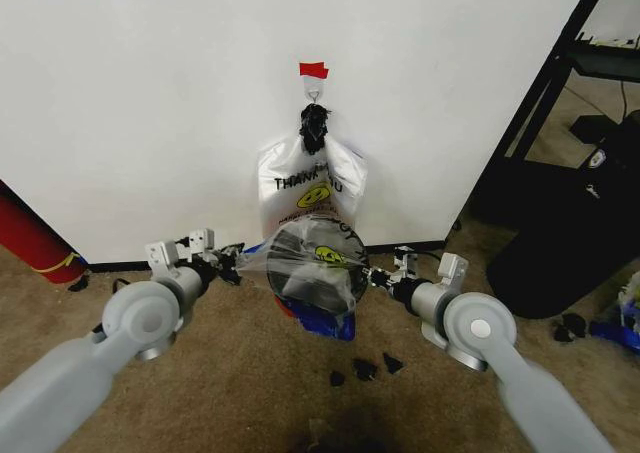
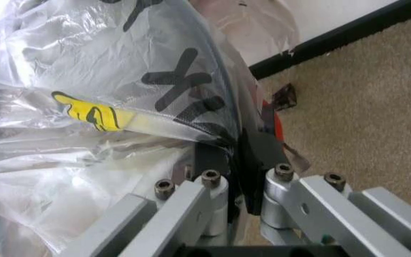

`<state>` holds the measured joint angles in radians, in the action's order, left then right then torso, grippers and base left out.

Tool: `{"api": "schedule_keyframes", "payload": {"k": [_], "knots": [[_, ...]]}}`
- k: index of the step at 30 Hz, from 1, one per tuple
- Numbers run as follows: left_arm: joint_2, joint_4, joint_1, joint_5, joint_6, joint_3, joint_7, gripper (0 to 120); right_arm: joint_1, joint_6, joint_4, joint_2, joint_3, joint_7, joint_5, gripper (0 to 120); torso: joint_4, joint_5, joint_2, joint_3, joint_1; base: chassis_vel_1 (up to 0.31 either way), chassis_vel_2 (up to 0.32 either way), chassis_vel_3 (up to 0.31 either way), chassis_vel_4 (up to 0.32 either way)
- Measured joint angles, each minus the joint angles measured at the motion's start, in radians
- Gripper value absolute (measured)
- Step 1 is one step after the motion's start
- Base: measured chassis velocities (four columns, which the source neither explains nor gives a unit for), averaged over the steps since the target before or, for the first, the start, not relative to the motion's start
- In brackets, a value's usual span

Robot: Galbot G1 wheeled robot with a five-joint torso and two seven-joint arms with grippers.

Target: Pick up the garbage bag from the wall and place it over the trash bin.

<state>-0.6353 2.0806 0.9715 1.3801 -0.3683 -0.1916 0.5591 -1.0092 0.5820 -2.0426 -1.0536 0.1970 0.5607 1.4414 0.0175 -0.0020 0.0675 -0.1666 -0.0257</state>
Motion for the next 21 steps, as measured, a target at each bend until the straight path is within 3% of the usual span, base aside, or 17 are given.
{"api": "schedule_keyframes", "payload": {"k": [6, 9, 14, 16, 21], "knots": [[-0.044, 0.111, 0.101, -0.009, 0.068, -0.122, 0.025, 68, 0.001, -0.044, 0.011, -0.022, 0.007, 0.022, -0.002, 0, -0.0002, -0.0001, 0.0, 0.0, 0.0, 0.0, 0.0, 0.0, 0.0], [-0.079, 0.168, 0.13, -0.004, 0.107, -0.14, 0.043, 74, -0.004, -0.063, 0.011, -0.037, 0.013, 0.037, -0.002, 0, -0.0002, 0.0003, 0.0, 0.0, 0.0, 0.0, 0.0, 0.0, 0.0], [-0.146, 0.279, 0.174, 0.001, 0.174, -0.064, 0.053, 95, -0.059, -0.091, -0.02, -0.065, 0.074, 0.068, -0.003, 0, 0.0006, 0.0002, 0.0, 0.0, 0.0, 0.0, 0.0, 0.0, 0.0], [-0.15, 0.293, 0.188, 0.001, 0.181, -0.053, 0.047, 98, -0.068, -0.093, -0.024, -0.069, 0.089, 0.071, -0.003, 0, 0.0009, 0.0, 0.0, 0.0, 0.0, 0.0, 0.0, 0.0, 0.0], [-0.16, 0.362, 0.324, 0.028, 0.193, -0.036, -0.044, 100, -0.097, -0.095, -0.037, -0.079, 0.156, 0.079, 0.004, 0, -0.0007, 0.0004, 0.0, 0.0, 0.0, 0.0, 0.0, 0.0, 0.0]]}}
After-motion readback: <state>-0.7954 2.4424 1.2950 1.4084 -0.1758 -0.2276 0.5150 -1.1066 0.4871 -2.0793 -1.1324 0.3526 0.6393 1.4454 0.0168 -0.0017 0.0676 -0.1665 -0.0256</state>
